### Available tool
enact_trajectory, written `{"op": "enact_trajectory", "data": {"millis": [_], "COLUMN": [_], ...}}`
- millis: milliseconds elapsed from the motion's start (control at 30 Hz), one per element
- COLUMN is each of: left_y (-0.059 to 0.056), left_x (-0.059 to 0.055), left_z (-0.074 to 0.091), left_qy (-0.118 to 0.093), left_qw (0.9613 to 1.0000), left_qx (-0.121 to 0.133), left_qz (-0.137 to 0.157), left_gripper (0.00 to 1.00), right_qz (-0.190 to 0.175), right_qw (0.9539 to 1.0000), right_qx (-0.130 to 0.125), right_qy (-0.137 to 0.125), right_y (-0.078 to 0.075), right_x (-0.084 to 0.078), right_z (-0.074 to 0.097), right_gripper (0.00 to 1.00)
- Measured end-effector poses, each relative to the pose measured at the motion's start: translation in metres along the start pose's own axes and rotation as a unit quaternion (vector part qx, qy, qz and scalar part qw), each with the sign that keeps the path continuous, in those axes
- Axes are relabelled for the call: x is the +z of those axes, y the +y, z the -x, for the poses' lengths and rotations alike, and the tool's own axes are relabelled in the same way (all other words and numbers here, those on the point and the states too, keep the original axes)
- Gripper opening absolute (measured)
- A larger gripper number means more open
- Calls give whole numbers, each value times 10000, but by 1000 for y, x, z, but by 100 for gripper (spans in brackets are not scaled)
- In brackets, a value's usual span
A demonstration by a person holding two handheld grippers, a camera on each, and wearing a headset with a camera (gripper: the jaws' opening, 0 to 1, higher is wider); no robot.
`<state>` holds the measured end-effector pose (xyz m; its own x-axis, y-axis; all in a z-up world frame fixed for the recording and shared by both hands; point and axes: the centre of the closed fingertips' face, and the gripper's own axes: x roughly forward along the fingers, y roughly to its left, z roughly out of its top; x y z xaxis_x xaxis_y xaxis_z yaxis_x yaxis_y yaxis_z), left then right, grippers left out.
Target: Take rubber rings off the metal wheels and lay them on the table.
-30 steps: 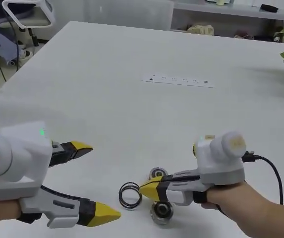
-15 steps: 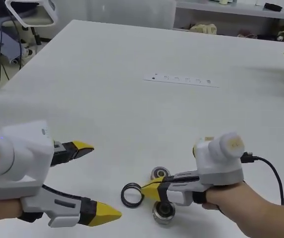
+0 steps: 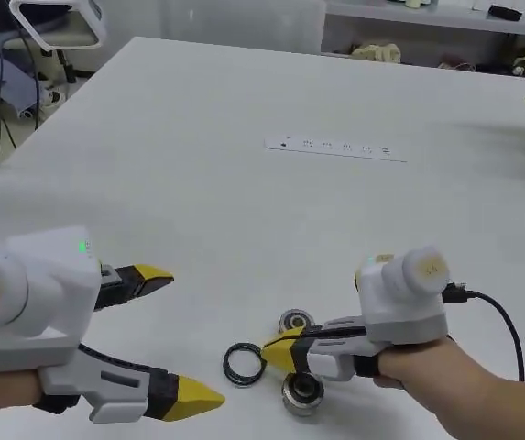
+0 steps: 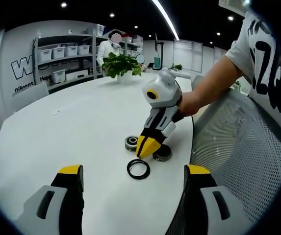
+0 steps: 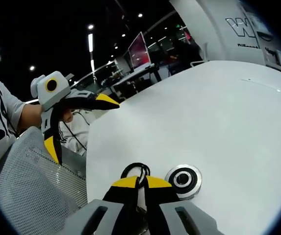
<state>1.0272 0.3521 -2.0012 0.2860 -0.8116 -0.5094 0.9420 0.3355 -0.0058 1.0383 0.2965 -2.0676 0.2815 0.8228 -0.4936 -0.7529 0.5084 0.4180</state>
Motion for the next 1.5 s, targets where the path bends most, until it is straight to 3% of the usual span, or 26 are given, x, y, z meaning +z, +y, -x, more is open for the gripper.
{"op": "enact_trajectory", "data": {"millis": [300, 733, 1100, 1500], "left_y": [-3, -8, -8, -11], "left_x": [2, 14, 27, 38], "left_z": [-2, 0, 2, 5], "left_qy": [8, -97, -223, -301], "left_qw": [10000, 9999, 9997, 9995], "left_qx": [-44, -108, -120, -137], "left_qz": [4, -5, 20, -12], "left_gripper": [82, 82, 82, 82], "right_qz": [40, 184, 471, 785], "right_qw": [10000, 9991, 9973, 9940], "right_qx": [2, -27, -166, -371], "right_qy": [-80, -379, -542, -659], "right_y": [3, 11, 14, 19], "right_x": [4, 25, 39, 48], "right_z": [2, 18, 36, 68], "right_gripper": [7, 17, 26, 39]}}
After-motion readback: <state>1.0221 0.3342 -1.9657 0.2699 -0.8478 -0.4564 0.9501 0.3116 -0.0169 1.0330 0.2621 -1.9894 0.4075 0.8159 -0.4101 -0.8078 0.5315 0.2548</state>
